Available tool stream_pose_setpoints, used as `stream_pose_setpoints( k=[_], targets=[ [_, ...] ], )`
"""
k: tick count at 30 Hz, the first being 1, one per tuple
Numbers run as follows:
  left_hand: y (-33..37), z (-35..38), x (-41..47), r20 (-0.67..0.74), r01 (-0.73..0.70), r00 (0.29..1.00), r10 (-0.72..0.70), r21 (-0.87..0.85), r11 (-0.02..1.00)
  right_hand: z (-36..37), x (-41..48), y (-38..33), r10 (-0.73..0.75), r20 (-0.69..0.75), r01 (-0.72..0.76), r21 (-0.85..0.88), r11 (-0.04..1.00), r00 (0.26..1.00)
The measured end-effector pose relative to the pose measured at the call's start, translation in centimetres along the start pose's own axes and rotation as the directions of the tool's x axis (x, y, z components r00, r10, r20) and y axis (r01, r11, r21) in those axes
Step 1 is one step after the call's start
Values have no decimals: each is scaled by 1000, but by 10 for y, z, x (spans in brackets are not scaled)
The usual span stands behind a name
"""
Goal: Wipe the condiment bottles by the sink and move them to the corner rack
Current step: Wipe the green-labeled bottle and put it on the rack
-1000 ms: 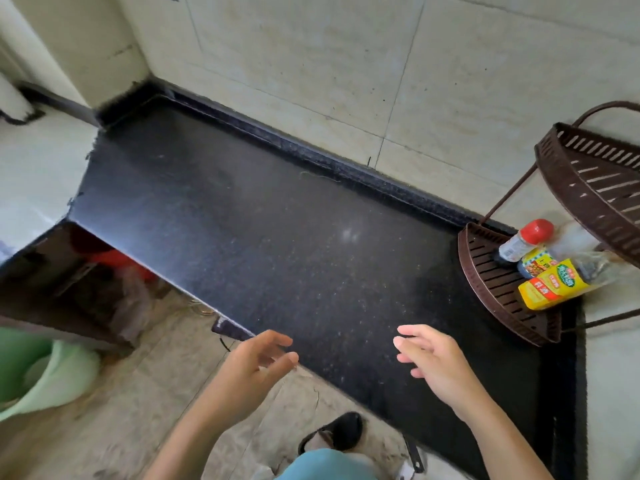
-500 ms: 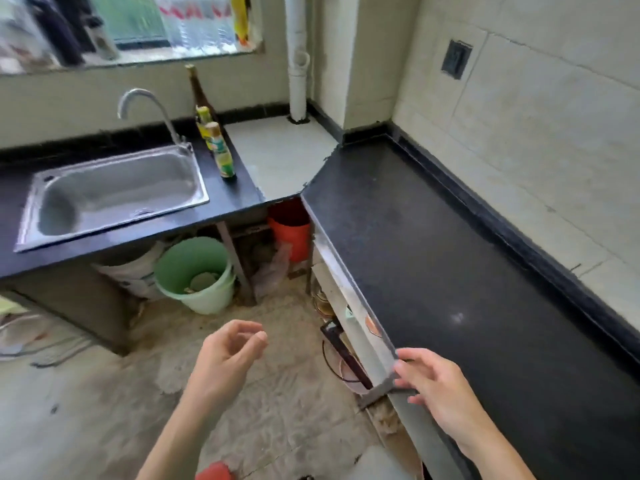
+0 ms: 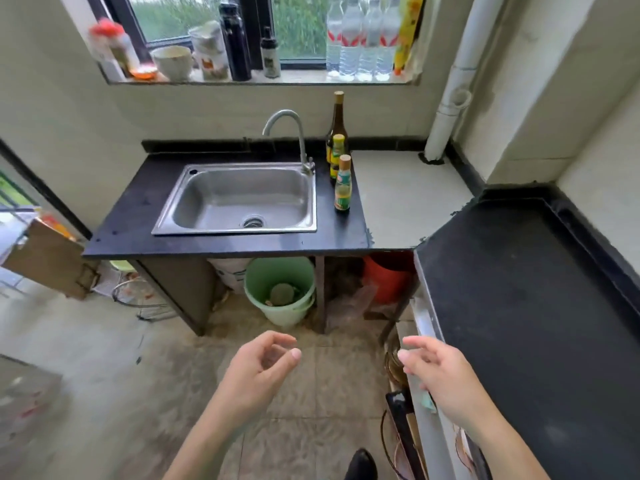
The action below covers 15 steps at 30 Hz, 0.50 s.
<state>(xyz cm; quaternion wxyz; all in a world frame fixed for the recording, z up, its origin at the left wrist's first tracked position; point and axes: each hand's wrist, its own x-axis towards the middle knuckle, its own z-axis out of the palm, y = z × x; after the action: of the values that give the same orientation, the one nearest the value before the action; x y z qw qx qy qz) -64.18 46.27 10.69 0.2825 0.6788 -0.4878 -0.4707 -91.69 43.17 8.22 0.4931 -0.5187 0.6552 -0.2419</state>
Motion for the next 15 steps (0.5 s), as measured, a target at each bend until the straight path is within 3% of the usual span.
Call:
stream_pose_setpoints(
  k=[3, 9, 15],
  targets=[
    [10, -7, 27, 120, 22, 992, -25, 27, 999, 0, 54, -25, -41, 51, 44, -51, 998, 998],
    [2, -46, 76, -103, 116, 987, -125, -91, 989, 13, 134, -65, -67, 141, 82, -97, 992, 988],
    [-6, -86, 174, -119, 123, 984, -135, -101, 987, 41, 214, -95, -1, 146, 21, -134, 991, 989]
  ],
)
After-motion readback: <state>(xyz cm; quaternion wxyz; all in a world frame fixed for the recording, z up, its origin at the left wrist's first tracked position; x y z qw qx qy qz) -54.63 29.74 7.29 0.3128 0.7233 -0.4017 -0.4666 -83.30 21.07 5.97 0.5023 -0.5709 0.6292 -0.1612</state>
